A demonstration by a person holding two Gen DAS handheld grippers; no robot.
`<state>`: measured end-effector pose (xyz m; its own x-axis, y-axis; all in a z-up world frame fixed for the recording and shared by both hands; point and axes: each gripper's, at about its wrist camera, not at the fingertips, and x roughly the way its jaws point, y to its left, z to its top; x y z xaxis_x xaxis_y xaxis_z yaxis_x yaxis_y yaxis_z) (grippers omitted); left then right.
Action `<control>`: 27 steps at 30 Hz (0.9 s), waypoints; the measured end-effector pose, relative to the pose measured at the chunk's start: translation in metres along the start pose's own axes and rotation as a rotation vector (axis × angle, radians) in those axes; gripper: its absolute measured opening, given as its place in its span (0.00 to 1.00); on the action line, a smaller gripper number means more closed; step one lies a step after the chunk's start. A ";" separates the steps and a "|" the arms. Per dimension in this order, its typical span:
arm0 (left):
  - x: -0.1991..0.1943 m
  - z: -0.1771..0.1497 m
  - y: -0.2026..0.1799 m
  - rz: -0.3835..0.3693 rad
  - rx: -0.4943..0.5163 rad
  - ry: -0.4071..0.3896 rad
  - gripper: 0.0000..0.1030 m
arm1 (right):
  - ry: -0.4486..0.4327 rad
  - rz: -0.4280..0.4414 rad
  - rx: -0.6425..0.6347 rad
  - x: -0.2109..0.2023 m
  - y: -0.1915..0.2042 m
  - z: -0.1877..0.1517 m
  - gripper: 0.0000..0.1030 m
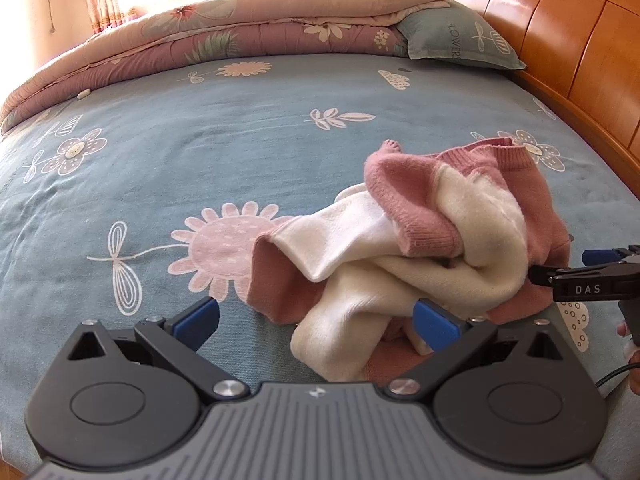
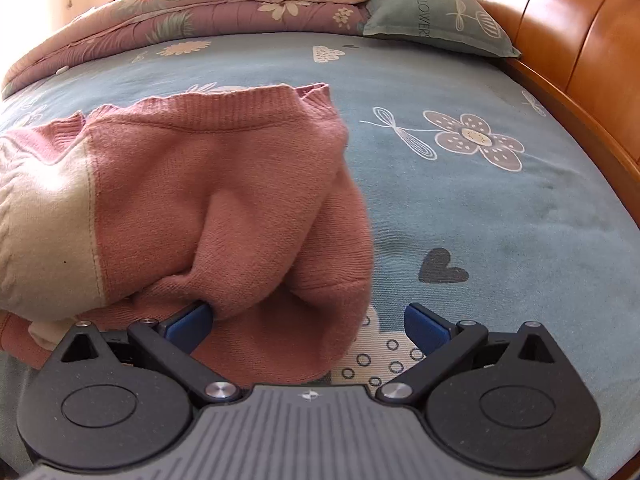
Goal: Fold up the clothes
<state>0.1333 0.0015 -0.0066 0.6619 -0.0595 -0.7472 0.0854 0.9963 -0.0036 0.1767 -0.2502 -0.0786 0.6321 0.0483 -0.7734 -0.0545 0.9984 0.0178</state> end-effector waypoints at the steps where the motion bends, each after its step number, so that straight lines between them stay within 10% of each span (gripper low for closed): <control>1: -0.001 0.004 -0.003 -0.011 0.010 -0.013 1.00 | -0.004 -0.009 -0.003 -0.002 -0.001 -0.002 1.00; 9: 0.022 0.026 -0.034 -0.027 0.172 -0.035 1.00 | -0.034 -0.030 -0.045 -0.015 0.006 -0.015 1.00; 21: 0.095 0.097 -0.002 0.150 0.193 -0.020 0.99 | -0.089 -0.007 -0.024 -0.041 0.004 -0.013 1.00; 27: 0.057 0.080 0.000 0.047 0.226 -0.052 1.00 | -0.119 0.072 -0.043 -0.053 0.013 -0.012 1.00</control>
<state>0.2310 -0.0071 0.0039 0.7062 -0.0218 -0.7077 0.2140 0.9593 0.1840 0.1332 -0.2398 -0.0455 0.7125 0.1260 -0.6903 -0.1344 0.9900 0.0419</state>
